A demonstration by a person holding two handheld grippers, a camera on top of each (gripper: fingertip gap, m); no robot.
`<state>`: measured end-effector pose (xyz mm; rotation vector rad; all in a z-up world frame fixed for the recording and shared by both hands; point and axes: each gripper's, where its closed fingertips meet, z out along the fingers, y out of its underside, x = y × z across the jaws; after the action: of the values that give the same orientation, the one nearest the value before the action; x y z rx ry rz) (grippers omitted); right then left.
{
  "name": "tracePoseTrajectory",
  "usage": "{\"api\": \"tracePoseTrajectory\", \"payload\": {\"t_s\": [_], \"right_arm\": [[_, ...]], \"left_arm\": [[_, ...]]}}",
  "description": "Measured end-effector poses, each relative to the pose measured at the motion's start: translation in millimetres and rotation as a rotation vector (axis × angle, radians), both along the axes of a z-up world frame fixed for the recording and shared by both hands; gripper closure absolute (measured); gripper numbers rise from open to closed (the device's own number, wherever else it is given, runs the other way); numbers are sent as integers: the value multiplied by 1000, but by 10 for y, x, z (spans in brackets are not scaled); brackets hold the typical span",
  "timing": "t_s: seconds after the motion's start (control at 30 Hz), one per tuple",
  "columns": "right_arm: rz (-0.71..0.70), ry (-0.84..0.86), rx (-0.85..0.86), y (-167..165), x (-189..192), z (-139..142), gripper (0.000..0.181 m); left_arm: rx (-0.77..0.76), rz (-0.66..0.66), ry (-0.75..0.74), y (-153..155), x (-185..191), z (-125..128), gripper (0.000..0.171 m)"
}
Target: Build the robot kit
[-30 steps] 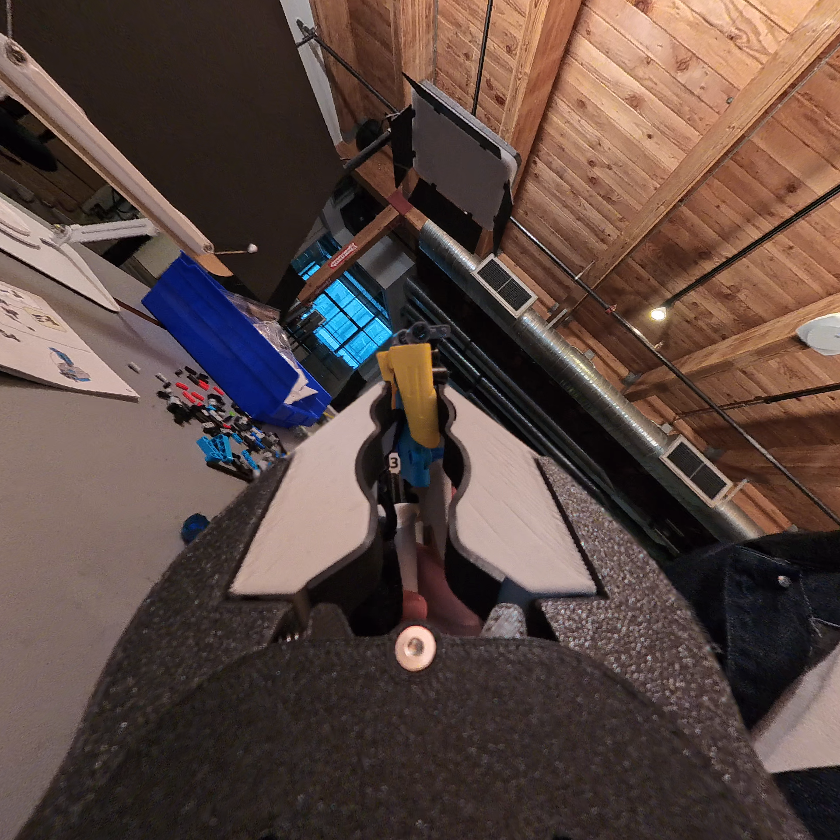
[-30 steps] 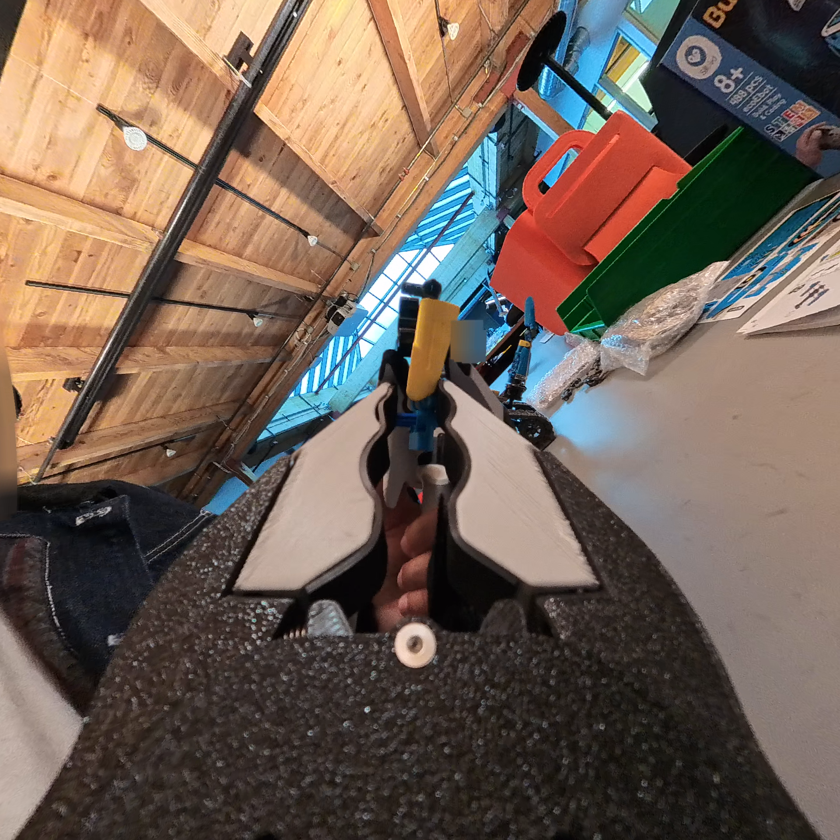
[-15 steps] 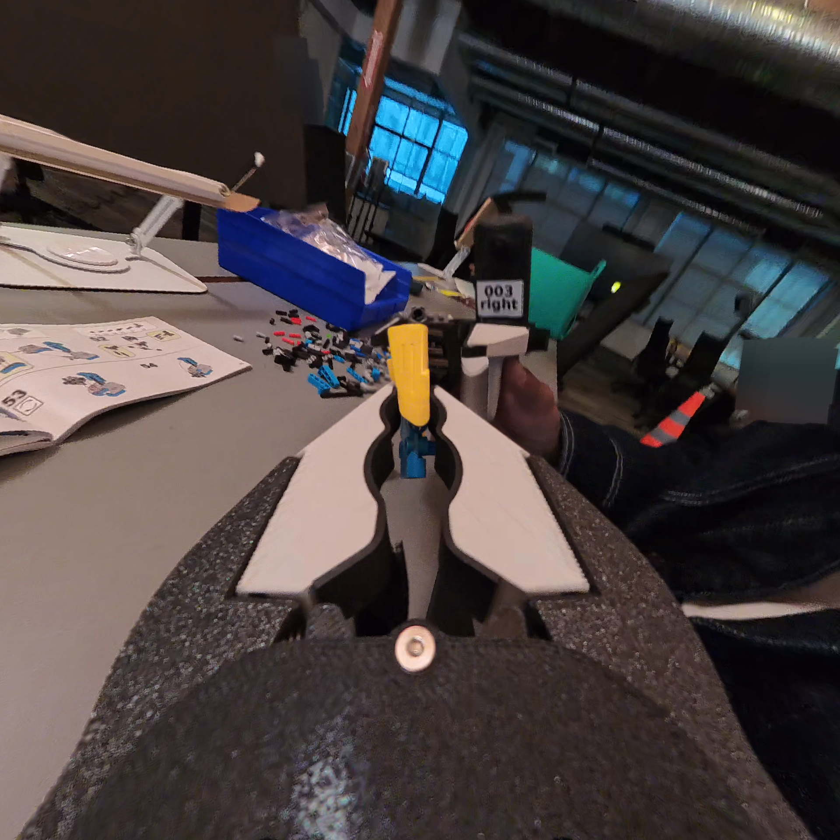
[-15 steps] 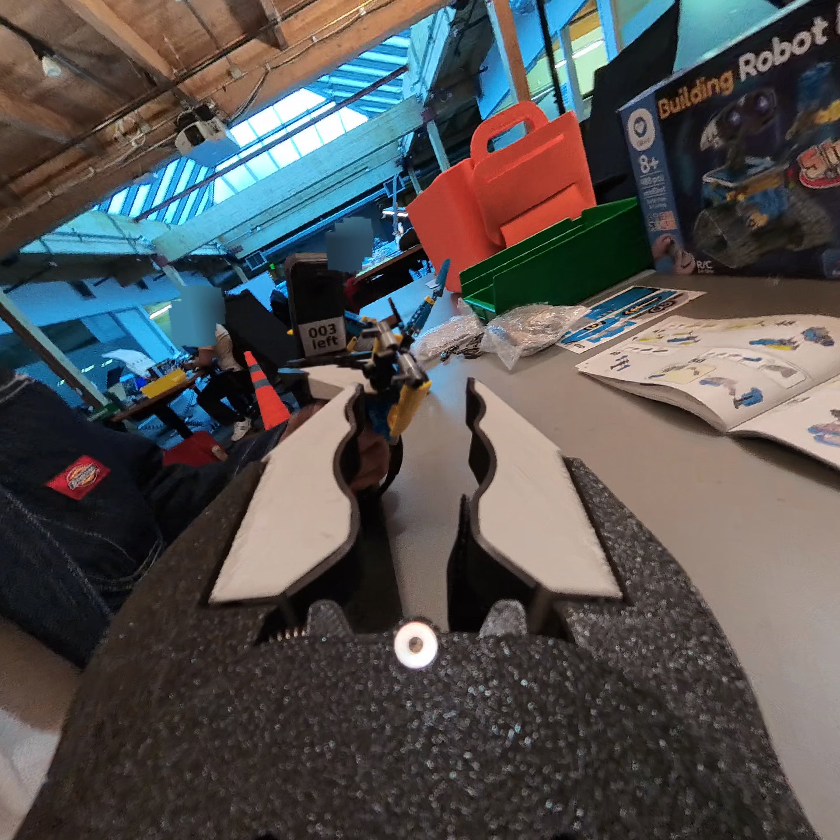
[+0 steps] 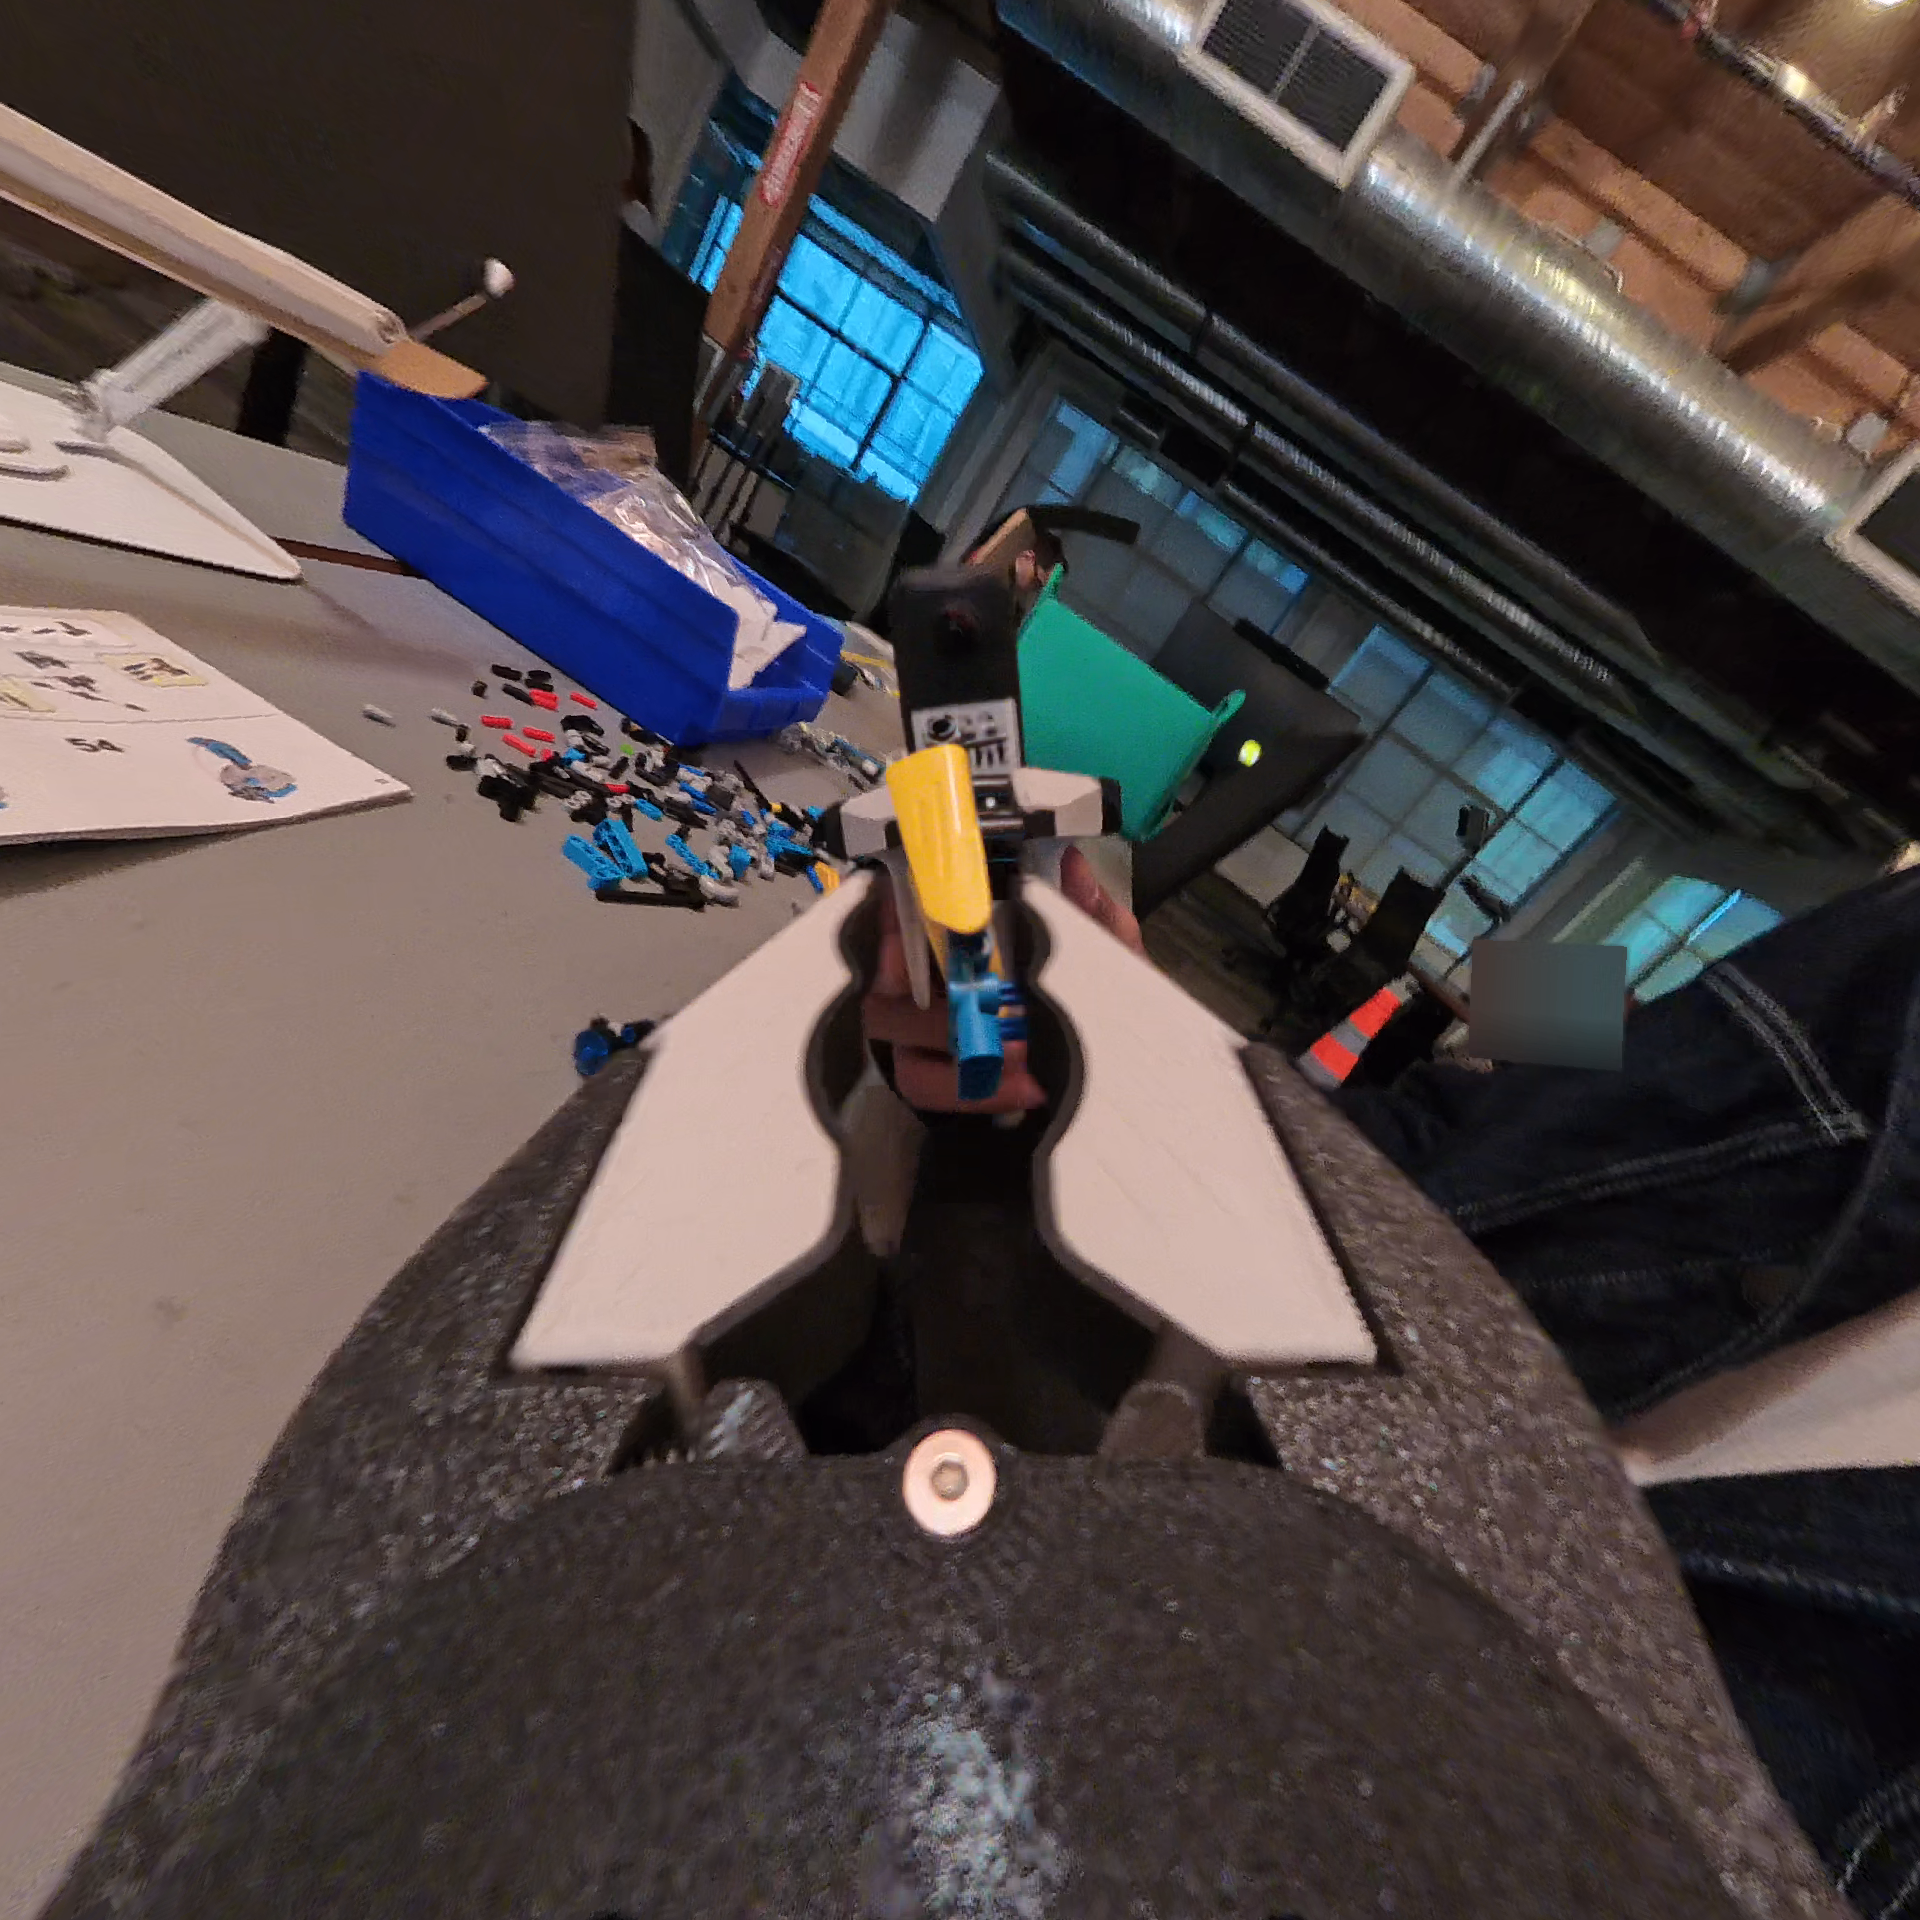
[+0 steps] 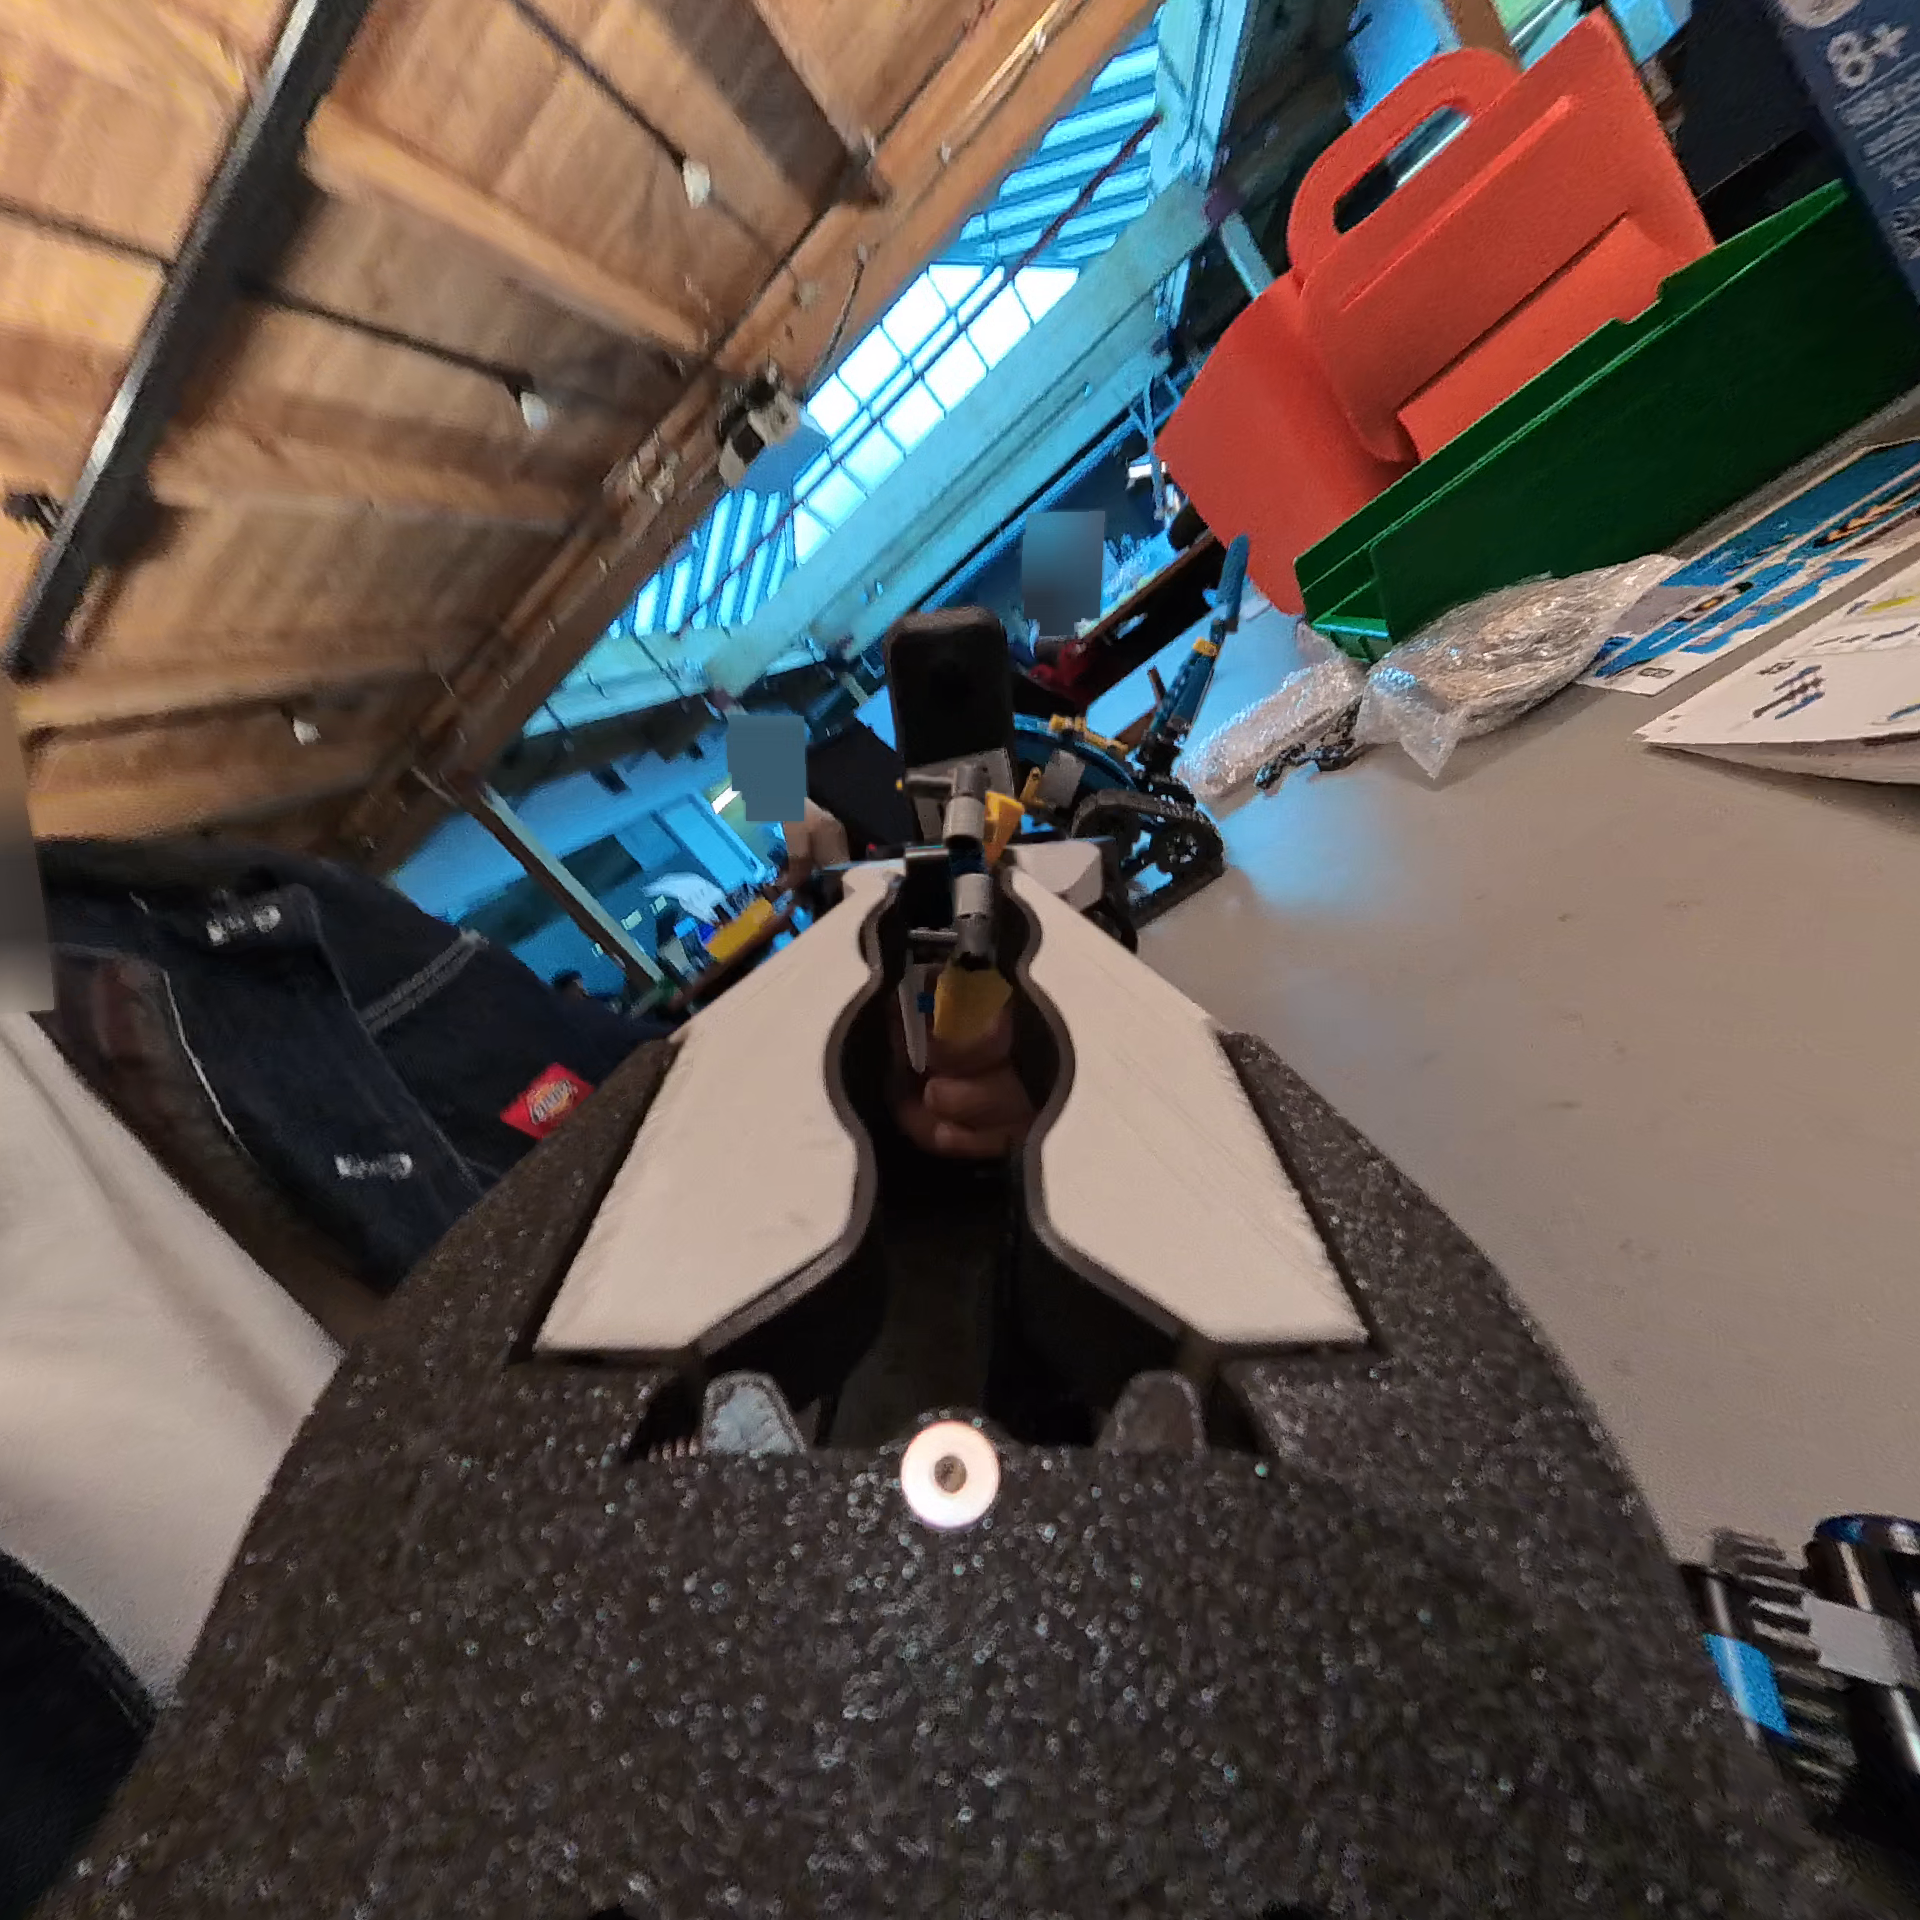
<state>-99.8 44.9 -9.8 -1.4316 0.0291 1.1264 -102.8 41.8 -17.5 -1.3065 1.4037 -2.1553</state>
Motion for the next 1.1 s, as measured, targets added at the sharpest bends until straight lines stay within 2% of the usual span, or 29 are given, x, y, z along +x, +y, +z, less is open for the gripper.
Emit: {"api": "tracePoseTrajectory", "payload": {"t_s": [0.03, 0.13, 0.23, 0.33, 0.47, 0.6, 0.7, 0.77, 0.9, 1.1], "right_arm": [[-20, 40, -8, 22, 54, -6, 166], [-47, 173, 0, 25, 204, 22, 166], [-64, 178, 15, 26, 220, 40, 166], [-87, 149, 27, 36, 213, 53, 166], [-84, 170, 45, 35, 207, 73, 166], [-91, 153, 67, 9, 213, 105, 166], [-83, 230, 68, -9, 290, 115, 166], [-67, 274, 63, -22, 313, 109, 166], [-62, 281, 79, -33, 316, 140, 166], [-85, 296, 84, -37, 373, 142, 166]], "left_arm": [[-39, 9, -8, 39, 7, 28, 130], [-186, 46, 23, 167, 68, 19, 128], [-238, -2, 41, 65, 100, 10, 134], [-239, 13, -6, 22, 100, 74, 153], [-266, 45, -29, 44, 107, 99, 154], [-353, 2, -41, 49, 91, 165, 151], [-397, 70, -97, 247, 50, 237, 144], [-385, 124, -102, 355, 47, 216, 144], [-246, 136, -98, 202, 77, 175, 143], [-244, 150, -100, 198, 80, 184, 142]]}}
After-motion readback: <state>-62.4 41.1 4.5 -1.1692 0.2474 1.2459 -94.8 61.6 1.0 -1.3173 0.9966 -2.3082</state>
